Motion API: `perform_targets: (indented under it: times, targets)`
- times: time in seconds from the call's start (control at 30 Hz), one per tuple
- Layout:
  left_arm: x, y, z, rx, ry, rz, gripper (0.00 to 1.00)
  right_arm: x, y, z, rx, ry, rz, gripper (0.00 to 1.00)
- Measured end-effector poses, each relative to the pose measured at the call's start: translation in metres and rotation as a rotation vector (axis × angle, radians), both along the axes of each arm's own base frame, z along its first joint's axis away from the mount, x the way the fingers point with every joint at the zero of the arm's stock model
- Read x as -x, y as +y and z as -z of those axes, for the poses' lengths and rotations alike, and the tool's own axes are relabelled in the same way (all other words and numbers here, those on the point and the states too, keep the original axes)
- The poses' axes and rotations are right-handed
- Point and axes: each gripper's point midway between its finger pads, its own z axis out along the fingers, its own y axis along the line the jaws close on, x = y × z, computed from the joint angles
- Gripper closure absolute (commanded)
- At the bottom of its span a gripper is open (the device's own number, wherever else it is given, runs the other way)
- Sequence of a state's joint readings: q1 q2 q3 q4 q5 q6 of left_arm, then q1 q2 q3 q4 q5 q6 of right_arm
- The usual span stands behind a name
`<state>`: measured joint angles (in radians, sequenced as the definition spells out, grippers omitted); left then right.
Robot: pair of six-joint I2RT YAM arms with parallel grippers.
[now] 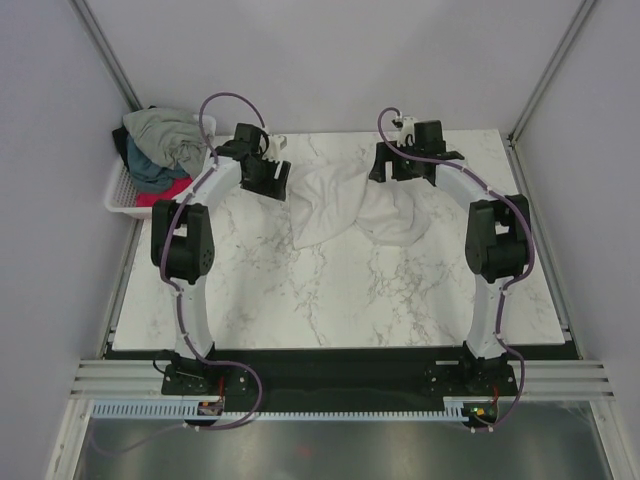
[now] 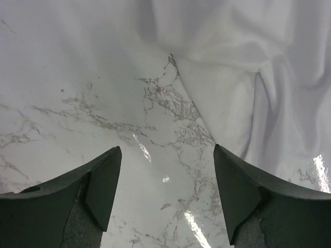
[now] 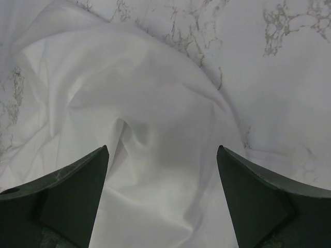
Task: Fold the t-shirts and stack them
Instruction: Flatten the tshirt out
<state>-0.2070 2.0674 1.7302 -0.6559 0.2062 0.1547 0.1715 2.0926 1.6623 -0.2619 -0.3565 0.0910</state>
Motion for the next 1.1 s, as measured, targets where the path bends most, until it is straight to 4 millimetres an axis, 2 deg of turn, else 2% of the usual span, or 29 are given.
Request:
perform_targets:
  times: [0.1,0.3,0.47,0.63,0.73,0.8,0.83,0.87,1.0,1.1]
  targets:
    - [-0.016,-0.007,0.015,0.013,0.015,0.008,0.22,0.004,0.008,0.002,-0.002,0.007,-0.028,0.04]
    - [-0.054,-0.020,0.021,0.050,-0.025,0.018,0.23,0.004,0.011,0.002,0.004,-0.002,-0.037,0.03]
    - [-0.066,-0.028,0.027,0.084,-0.029,0.031,0.24,0.003,0.008,0.002,0.021,-0.010,-0.039,0.02]
    - [-0.073,-0.039,0.043,0.128,-0.009,0.052,0.27,0.002,0.006,0.003,0.036,-0.016,-0.036,0.02]
    - [-0.075,-0.045,0.052,0.153,0.006,0.065,0.39,0.001,0.004,0.004,0.048,-0.020,-0.033,0.02]
    - [-0.075,-0.050,0.053,0.174,0.012,0.071,0.79,0.000,0.002,0.004,0.060,-0.025,-0.028,0.02]
    - [-0.075,-0.052,0.052,0.186,0.012,0.075,0.93,-0.001,0.000,0.004,0.069,-0.027,-0.020,0.02]
    - [-0.076,-0.054,0.050,0.194,0.010,0.074,0.98,-0.003,-0.002,0.004,0.078,-0.030,-0.011,0.02]
    - [-0.078,-0.061,0.043,0.226,-0.003,0.092,0.98,-0.013,-0.016,-0.002,0.134,-0.059,0.054,0.02]
    - [-0.078,-0.070,0.034,0.267,-0.008,0.107,0.98,-0.026,-0.036,-0.014,0.191,-0.102,0.141,0.02]
